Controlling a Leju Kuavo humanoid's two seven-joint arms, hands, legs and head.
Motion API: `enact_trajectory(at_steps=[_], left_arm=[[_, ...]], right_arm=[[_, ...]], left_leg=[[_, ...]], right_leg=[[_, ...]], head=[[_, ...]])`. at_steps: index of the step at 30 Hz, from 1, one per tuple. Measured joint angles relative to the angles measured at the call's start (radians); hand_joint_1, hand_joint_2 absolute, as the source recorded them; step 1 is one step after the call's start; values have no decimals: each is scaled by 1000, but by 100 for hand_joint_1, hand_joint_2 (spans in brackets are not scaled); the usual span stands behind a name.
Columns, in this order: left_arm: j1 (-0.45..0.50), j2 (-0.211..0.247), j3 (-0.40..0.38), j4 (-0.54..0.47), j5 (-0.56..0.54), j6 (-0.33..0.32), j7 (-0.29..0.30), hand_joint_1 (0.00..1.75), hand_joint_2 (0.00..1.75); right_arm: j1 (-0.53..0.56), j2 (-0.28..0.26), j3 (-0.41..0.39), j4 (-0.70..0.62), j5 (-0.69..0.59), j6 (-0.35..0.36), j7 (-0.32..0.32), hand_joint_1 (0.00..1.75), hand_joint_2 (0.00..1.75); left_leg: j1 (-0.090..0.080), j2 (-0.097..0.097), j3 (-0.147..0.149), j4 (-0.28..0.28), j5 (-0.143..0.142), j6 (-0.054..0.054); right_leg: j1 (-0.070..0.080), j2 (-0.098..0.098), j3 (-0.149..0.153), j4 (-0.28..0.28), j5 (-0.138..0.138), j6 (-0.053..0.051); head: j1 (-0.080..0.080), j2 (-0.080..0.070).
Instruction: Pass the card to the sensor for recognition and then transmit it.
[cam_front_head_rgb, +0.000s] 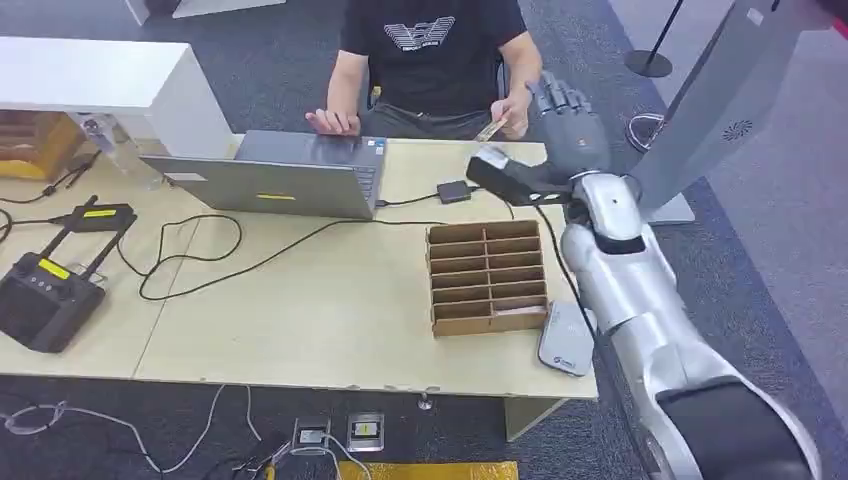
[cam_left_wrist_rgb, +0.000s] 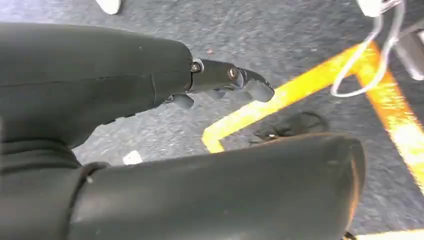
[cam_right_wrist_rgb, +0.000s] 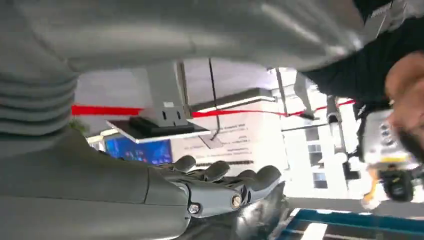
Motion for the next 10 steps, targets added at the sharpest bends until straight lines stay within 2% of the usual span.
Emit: enact_trajectory(at_steps=[3, 5, 8, 9, 10], left_arm=[[0, -7, 6, 25, -3, -90, -48, 0, 0], [0, -20, 16, 68, 22, -146, -65, 0, 0], [5, -29, 23, 91, 82, -124, -5, 0, 0], [6, -30, 28, 92, 108, -99, 25, 0, 0], [10, -31, 35, 86, 147, -43, 72, 0, 0]], right_arm=[[-35, -117, -75, 21, -121, 3, -10, 0, 0], [-56, -222, -125, 72, -176, 24, 19, 0, 0], [-54, -369, -198, 137, -235, 61, 92, 0, 0], [-46, -405, -215, 153, -249, 75, 113, 0, 0], [-35, -446, -233, 168, -261, 90, 139, 0, 0]], left_leg=[[0, -4, -1, 1, 0, 1], [-1, -6, -1, 1, 0, 2], [-1, -5, -1, 2, -2, 3], [-1, -4, -1, 2, -3, 5], [-1, -4, -1, 2, -3, 5]], right_leg=[[0, -5, 2, -2, 0, 0], [-1, -6, 4, -3, 1, 1], [-1, -5, 4, -5, 1, 2], [-1, -5, 4, -6, 1, 3], [-1, -5, 4, -6, 1, 3]], head=[[1, 0], [1, 0], [0, 0], [0, 0], [2, 0]])
